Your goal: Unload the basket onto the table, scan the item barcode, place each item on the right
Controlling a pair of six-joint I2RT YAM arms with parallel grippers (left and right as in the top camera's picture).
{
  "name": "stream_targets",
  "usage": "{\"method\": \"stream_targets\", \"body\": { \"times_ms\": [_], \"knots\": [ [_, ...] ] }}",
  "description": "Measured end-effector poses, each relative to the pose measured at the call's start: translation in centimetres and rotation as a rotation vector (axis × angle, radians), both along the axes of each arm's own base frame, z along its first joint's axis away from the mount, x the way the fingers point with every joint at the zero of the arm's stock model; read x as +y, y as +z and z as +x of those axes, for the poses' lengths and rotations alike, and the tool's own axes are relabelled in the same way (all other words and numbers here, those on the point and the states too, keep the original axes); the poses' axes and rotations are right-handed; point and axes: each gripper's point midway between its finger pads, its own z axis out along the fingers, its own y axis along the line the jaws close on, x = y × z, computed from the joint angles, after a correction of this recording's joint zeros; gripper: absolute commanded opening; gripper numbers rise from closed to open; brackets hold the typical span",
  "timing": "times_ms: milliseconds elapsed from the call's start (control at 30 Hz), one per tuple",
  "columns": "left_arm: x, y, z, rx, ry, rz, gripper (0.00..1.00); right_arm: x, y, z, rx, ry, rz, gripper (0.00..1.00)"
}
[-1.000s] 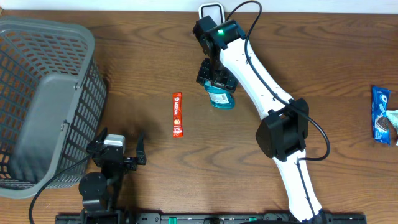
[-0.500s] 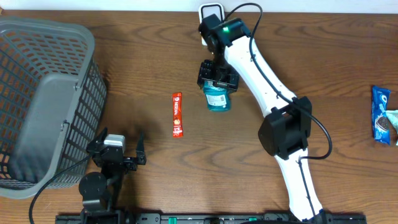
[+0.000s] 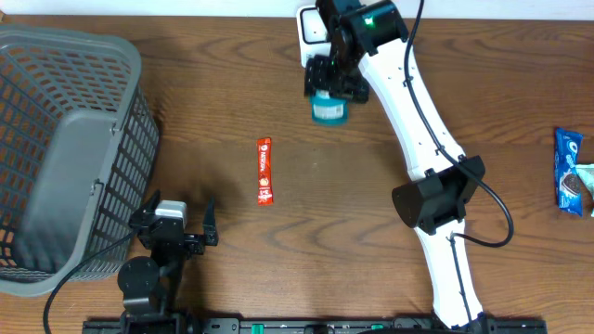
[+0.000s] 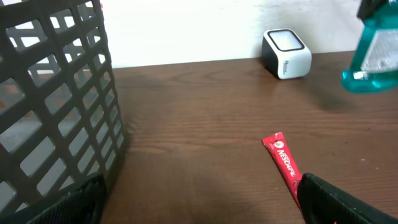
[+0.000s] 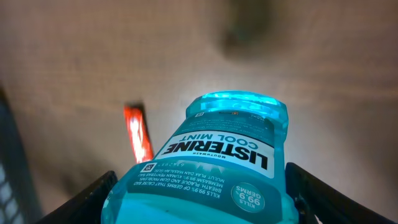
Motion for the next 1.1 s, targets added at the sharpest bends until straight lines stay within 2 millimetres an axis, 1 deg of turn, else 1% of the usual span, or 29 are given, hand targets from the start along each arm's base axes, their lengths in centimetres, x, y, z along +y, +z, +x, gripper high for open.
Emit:
{"method": "stream_targets", "body": {
  "times_ms": [67,200,267,367,567,633,733,833,900,967,1000,1100],
  "knots": [
    [0.0,0.0,0.0,0.000,0.000,0.000,0.98,-0.5,0.6,1.6,-0.078,-0.020,-0.034,0.45],
    [0.0,0.0,0.0,0.000,0.000,0.000,0.98,-2.0,1.4,4.3,-0.207,-0.091,-0.117,0.45],
    [0.0,0.0,0.0,0.000,0.000,0.000,0.98,-2.7,2.2,5.8,-0.282,-0.143,-0.148,0.44],
    [0.0,0.0,0.0,0.000,0.000,0.000,0.98,-3.1,3.6,8.1,-0.398,-0.203,-0.160,0.44],
    [0.0,0.0,0.0,0.000,0.000,0.000,0.98,-2.9,6.9,12.3,-0.617,-0.298,-0.115,0.43],
    [0.0,0.0,0.0,0.000,0.000,0.000,0.98,-2.5,7.5,13.5,-0.676,-0.321,-0.089,0.42],
    [0.0,0.0,0.0,0.000,0.000,0.000,0.98,-2.1,6.9,15.1,-0.735,-0.333,-0.079,0.44],
    [0.0,0.0,0.0,0.000,0.000,0.000,0.98,-2.2,5.5,15.2,-0.724,-0.321,-0.114,0.49],
    [0.0,0.0,0.0,0.000,0.000,0.000,0.98,-2.4,5.0,15.1,-0.713,-0.314,-0.132,0.57],
    [0.0,0.0,0.0,0.000,0.000,0.000,0.98,-2.5,4.8,15.0,-0.706,-0.305,-0.147,0.66],
    [0.0,0.0,0.0,0.000,0.000,0.000,0.98,-2.6,4.6,14.7,-0.694,-0.297,-0.159,0.70],
    [0.0,0.0,0.0,0.000,0.000,0.000,0.98,-2.6,2.8,13.3,-0.605,-0.248,-0.186,0.73]
  ]
}}
